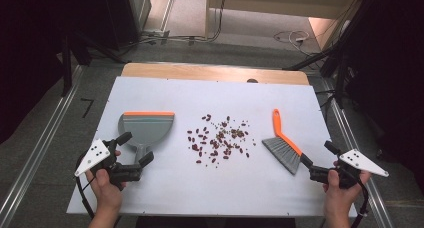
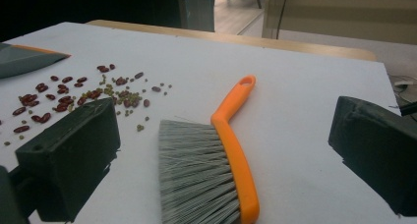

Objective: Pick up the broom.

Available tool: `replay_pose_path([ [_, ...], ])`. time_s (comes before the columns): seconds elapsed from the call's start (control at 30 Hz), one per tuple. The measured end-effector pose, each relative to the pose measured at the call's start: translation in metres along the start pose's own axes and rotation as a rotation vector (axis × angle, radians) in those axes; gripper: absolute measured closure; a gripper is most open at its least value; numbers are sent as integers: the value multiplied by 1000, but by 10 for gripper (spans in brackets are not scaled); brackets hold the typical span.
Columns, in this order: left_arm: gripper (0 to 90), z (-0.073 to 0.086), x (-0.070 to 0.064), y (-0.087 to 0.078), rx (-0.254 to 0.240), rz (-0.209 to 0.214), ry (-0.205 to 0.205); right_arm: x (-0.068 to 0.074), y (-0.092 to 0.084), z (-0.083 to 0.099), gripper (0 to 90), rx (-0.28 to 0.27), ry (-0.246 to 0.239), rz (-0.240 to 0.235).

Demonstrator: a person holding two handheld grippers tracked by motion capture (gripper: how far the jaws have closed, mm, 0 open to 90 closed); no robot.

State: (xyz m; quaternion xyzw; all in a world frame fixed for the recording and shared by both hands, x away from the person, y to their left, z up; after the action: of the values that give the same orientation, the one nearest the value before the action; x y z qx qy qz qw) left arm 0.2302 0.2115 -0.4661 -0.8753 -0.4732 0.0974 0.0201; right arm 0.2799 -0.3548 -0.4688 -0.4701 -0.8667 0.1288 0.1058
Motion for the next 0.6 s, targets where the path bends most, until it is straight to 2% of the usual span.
replay_pose_path([
  [0.27, 12, -3, -2, 0, -1, 0, -2, 3, 3, -7, 0, 30, -9, 8],
  [0.37, 12, -3, -3, 0, 0, -3, -2, 6, 6, -18, 0, 50, -21, 17],
  [0.53, 12, -3, -4, 1, 8, -1, 5, 10, 16, -36, 0, 74, -51, -15],
  [0.6, 13, -2, -6, 2, 13, 2, 15, 11, 22, -41, 0, 92, -72, -8],
])
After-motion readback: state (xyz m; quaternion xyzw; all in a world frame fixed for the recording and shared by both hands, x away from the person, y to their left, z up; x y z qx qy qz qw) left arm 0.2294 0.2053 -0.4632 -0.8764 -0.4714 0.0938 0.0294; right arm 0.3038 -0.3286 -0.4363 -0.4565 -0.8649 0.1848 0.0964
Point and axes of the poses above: each handheld gripper's, and its own axes: y roughly forward along the jaws, z roughly out of its underside, x roughly to its left, the point moved 3 cm from there along y, roughly forward along the jaws, and after that the axes turned 3 degrees about -z, right-handed, at the moved point
